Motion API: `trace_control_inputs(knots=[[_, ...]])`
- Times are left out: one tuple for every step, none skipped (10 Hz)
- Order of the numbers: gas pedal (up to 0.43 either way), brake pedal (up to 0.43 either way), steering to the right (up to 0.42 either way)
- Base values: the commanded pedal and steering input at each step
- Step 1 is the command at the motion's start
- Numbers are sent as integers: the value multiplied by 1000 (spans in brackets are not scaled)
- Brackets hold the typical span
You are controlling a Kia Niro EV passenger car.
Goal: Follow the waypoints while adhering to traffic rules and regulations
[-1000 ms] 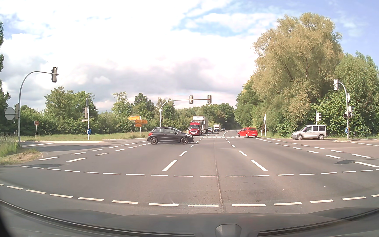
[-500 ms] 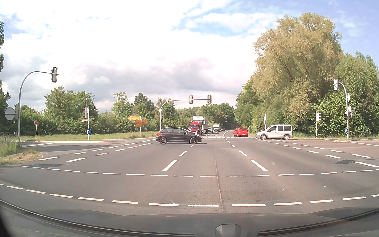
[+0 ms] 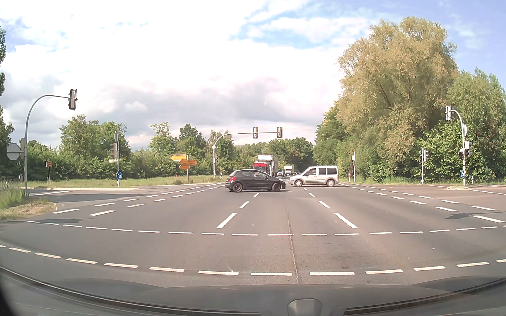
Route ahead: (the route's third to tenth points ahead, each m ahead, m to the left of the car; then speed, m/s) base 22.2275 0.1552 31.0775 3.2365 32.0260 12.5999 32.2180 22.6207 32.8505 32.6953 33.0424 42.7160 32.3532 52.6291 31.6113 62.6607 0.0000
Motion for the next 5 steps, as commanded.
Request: trace_control_inputs(knots=[[0,262,9],[0,256,8],[0,256,8],[0,256,8],[0,262,8]])
